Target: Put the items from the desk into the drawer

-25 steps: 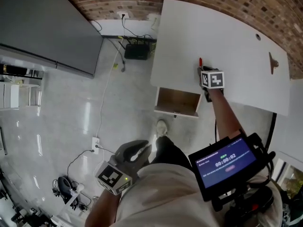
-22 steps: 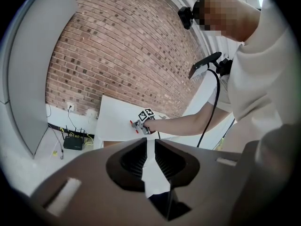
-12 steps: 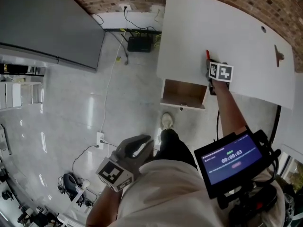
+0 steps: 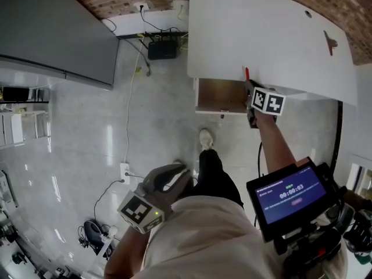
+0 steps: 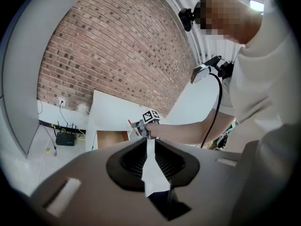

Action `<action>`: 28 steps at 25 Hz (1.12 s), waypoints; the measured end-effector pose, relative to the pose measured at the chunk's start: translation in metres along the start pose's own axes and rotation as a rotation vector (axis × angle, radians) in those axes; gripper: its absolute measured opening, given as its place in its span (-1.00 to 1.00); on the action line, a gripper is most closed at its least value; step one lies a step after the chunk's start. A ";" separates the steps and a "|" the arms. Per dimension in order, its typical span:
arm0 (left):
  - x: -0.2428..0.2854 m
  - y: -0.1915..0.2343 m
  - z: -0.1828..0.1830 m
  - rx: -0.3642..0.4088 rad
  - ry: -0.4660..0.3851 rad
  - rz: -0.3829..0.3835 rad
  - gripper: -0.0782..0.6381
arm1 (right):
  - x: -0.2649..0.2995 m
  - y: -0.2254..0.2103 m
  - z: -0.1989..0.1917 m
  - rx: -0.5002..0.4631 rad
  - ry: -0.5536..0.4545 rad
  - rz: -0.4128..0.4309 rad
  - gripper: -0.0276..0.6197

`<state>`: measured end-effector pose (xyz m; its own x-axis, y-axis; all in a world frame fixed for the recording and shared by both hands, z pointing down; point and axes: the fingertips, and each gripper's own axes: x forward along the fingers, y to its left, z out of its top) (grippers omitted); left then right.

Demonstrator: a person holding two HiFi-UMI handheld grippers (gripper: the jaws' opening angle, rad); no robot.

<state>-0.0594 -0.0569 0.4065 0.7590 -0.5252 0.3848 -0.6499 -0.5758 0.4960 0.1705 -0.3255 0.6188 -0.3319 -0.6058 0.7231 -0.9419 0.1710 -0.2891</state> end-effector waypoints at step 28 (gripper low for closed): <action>0.003 0.014 -0.068 -0.116 0.015 0.077 -0.63 | 0.156 -0.021 -0.147 0.066 0.177 -0.043 -0.78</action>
<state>-0.0638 -0.0238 0.4672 0.7080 -0.5553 0.4362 -0.6981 -0.4575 0.5508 0.1313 -0.3095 0.8302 -0.3010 -0.4641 0.8331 -0.9518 0.0927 -0.2922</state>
